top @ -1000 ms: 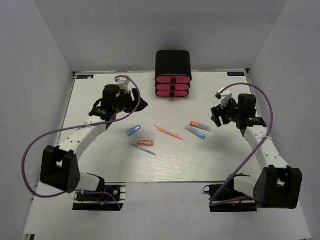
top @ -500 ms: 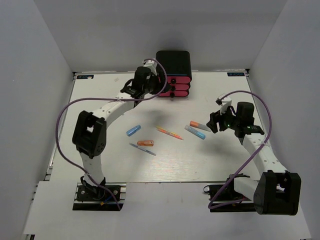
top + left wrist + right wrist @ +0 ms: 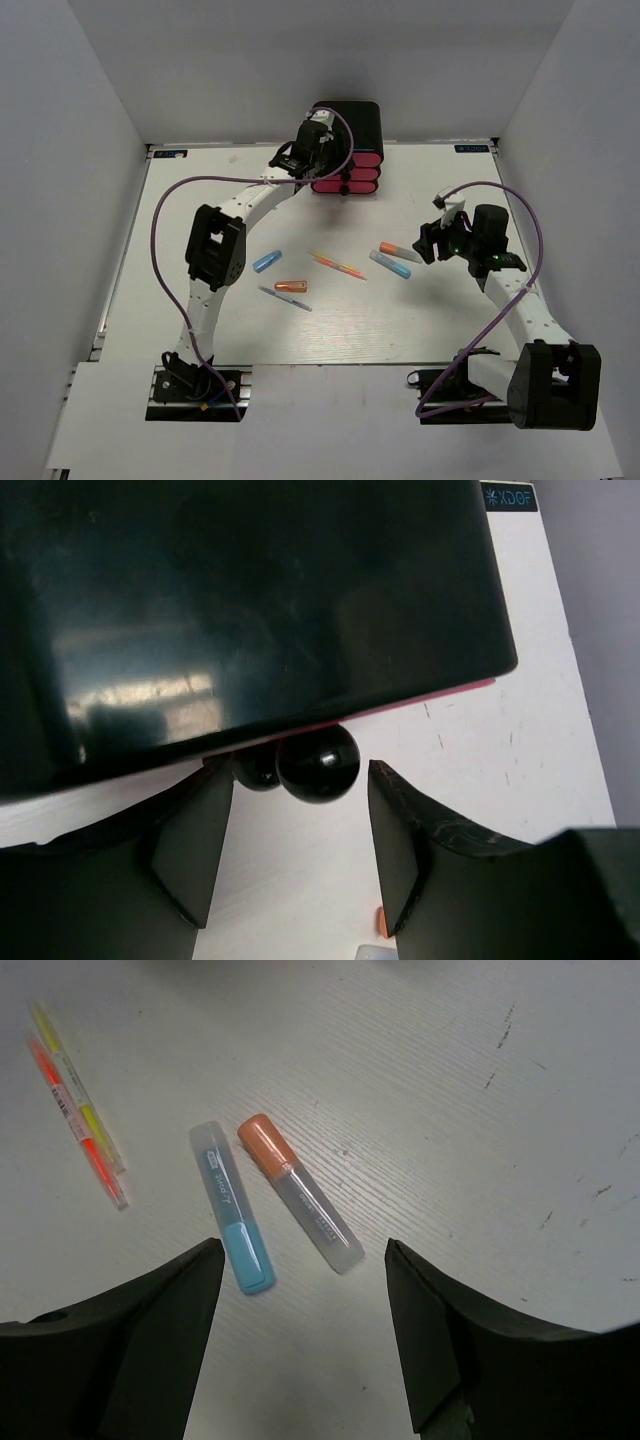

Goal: Sort the stationery into containers
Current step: Open the drawer in the storage box.

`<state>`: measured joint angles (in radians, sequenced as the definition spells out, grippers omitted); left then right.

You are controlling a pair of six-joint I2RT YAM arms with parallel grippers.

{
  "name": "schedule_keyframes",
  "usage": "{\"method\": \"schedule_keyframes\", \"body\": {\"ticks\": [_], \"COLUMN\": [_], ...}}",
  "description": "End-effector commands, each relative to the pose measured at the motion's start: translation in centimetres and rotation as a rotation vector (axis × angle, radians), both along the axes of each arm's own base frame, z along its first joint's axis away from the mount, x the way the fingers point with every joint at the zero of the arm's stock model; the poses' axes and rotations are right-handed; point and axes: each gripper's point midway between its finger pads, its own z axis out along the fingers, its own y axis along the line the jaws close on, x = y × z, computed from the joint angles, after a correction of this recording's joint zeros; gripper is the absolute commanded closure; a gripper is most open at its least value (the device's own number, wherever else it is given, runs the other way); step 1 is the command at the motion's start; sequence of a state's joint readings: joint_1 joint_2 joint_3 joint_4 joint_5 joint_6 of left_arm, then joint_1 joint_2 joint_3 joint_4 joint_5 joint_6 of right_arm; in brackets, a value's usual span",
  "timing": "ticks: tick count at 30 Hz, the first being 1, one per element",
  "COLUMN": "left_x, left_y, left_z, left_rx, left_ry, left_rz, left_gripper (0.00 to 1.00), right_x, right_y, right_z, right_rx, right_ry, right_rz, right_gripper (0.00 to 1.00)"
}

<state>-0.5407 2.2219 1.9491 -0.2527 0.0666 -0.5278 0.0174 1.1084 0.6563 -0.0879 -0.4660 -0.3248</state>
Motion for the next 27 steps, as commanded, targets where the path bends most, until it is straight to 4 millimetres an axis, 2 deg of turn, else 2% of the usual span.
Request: {"method": "schedule_keyframes", "body": {"ticks": [1,3,8,13,14,16,18,19,20,21,22,23,24,25,27], "left_x": [0.3,0.7,1.2,1.5,1.2,1.2,0.9,0.2,-0.4,-1.1,-1.6,-3.1,-3.5,-5.2,-6.4], "left_y": [-0.2,-0.1,0.0,0.0,-0.5,-0.5,-0.3,-0.6,-0.4,-0.7,-0.4,-0.4,-0.1,0.3,0.5], "left_z": [2.5,2.2,1.3,1.9,1.9,1.9,0.8,1.8,0.7,0.7,2.0,0.5,0.7,0.4,0.6], "left_rx": [0.002,0.008,0.001,-0.013,-0.013,-0.013,0.0,-0.006,0.0,0.0,-0.013,0.012,0.006,0.013,0.008], "left_ry": [-0.031,-0.033,-0.017,-0.03,-0.03,-0.03,-0.011,-0.02,0.0,-0.001,-0.02,0.007,-0.002,0.009,0.001], "left_rz": [0.023,0.034,0.075,0.088,0.079,0.079,0.079,0.07,0.059,0.049,0.049,0.024,0.024,0.015,0.006], "left_gripper": [0.34,0.34,0.42,0.59,0.63,0.75,0.83,0.89,0.9,0.9,0.92,0.92,0.94,0.97,0.98], "right_x": [0.7,0.6,0.5,0.3,0.3,0.2,0.1,0.0,-0.2,-0.4,-1.0,-1.4,-1.5,-2.0,-2.4], "right_y": [-0.1,-0.1,0.1,0.1,0.1,0.1,0.2,0.4,0.5,0.7,1.3,1.5,1.6,1.8,2.1], "right_z": [0.5,0.4,0.1,-0.2,-0.3,-0.4,-0.4,-0.4,-0.6,-0.6,-0.9,-1.4,-1.5,-1.9,-2.2], "right_rx": [0.009,0.01,0.017,0.021,0.02,0.02,0.01,0.011,0.003,0.002,0.004,-0.01,-0.021,-0.023,-0.032], "right_ry": [-0.039,-0.038,-0.034,-0.029,-0.024,-0.024,-0.034,-0.039,-0.045,-0.046,-0.044,-0.038,-0.051,-0.05,-0.062], "right_rz": [-0.015,-0.017,-0.013,-0.009,-0.011,-0.005,0.01,0.03,0.048,0.063,0.119,0.149,0.174,0.207,0.242], "right_gripper": [0.28,0.28,0.28,0.28,0.28,0.3,0.3,0.31,0.31,0.31,0.31,0.31,0.31,0.31,0.31]}}
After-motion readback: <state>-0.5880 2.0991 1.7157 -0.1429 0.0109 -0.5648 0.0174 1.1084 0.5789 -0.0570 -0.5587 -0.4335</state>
